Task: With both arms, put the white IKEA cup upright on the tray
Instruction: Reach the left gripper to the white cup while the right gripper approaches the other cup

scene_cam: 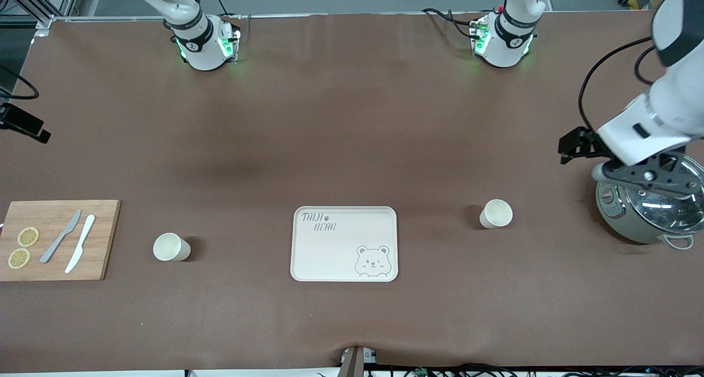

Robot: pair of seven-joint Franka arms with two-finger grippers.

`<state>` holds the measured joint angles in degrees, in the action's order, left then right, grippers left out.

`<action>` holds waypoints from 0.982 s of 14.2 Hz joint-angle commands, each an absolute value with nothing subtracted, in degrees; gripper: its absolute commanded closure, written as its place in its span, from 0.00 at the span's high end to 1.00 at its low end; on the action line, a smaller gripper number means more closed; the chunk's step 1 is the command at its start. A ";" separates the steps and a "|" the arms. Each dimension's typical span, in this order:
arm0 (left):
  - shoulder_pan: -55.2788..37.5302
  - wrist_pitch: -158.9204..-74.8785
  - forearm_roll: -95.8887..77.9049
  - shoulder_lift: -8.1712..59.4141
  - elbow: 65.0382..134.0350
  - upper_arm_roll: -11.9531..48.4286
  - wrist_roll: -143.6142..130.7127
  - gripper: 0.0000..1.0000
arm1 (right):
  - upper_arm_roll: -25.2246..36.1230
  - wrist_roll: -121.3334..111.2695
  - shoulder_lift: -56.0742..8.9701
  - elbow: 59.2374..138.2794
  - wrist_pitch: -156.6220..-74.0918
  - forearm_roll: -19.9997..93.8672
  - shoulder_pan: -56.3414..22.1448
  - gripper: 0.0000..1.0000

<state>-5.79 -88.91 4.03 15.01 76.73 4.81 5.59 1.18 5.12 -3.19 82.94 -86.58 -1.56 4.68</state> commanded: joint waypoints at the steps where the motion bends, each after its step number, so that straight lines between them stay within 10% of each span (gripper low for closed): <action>1: -4.58 -97.51 4.31 16.09 86.26 5.01 8.07 1.00 | 0.35 4.74 -3.25 82.18 -85.87 -1.76 4.57 1.00; 14: -1.85 -119.08 3.43 17.31 106.43 5.10 13.62 1.00 | 0.70 4.58 -5.80 81.83 -88.33 -2.28 5.89 1.00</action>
